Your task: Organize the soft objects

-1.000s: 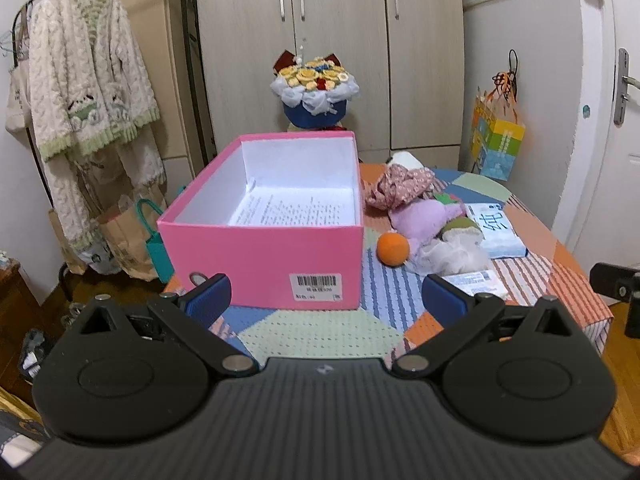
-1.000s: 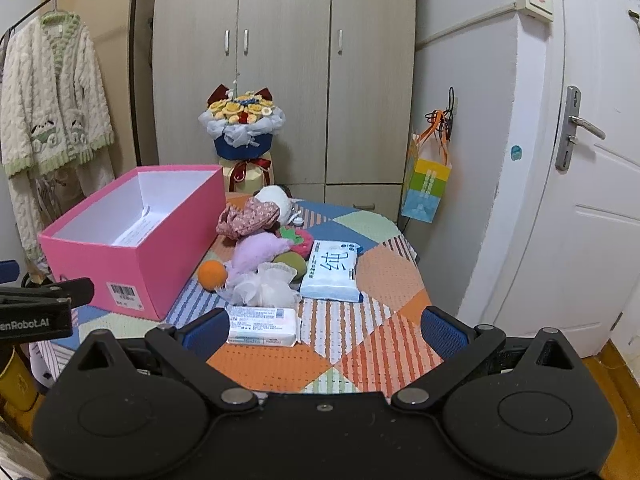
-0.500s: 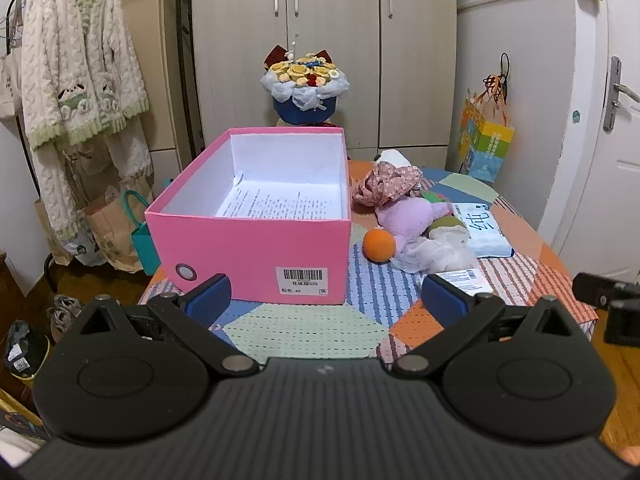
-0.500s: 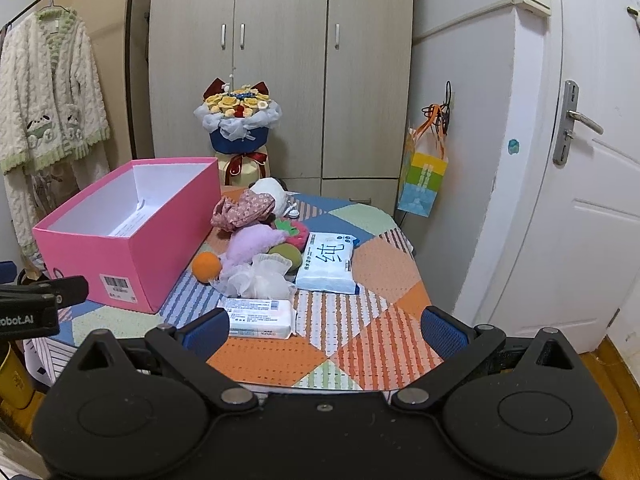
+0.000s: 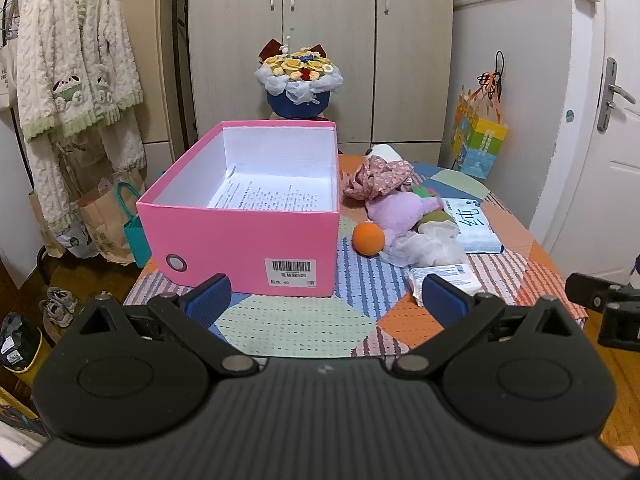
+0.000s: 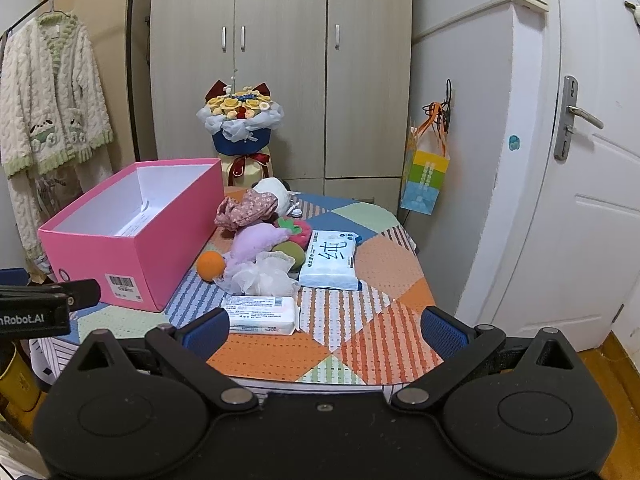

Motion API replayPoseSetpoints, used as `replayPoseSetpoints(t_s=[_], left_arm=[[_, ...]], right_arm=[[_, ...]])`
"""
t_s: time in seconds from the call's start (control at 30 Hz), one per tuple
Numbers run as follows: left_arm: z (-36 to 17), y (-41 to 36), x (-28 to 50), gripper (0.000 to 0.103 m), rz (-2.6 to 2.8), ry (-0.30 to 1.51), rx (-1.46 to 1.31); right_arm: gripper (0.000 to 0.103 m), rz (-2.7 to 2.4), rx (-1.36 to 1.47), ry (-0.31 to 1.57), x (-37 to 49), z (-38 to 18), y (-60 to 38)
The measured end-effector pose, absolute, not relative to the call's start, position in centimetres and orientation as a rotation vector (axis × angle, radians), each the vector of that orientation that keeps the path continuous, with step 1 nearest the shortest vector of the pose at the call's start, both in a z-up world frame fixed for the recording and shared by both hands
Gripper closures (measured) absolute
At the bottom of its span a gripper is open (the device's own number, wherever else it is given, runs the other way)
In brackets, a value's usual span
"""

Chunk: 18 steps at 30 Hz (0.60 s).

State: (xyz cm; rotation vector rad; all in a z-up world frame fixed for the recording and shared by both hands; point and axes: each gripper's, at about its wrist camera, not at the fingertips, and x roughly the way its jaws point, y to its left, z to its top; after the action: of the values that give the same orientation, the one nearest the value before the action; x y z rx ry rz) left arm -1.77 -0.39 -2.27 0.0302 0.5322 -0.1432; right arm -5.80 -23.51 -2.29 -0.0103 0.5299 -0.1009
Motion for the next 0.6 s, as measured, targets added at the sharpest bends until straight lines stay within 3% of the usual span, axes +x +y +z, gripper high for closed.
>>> replayPoseSetpoints(t_s=[0.6], left_arm=[[-4.9, -2.6, 1.0, 0.0, -0.217, 0.545, 0.002]], right_arm=[[0.0, 0.016, 0.008, 0.451, -4.1, -3.2, -25.4]])
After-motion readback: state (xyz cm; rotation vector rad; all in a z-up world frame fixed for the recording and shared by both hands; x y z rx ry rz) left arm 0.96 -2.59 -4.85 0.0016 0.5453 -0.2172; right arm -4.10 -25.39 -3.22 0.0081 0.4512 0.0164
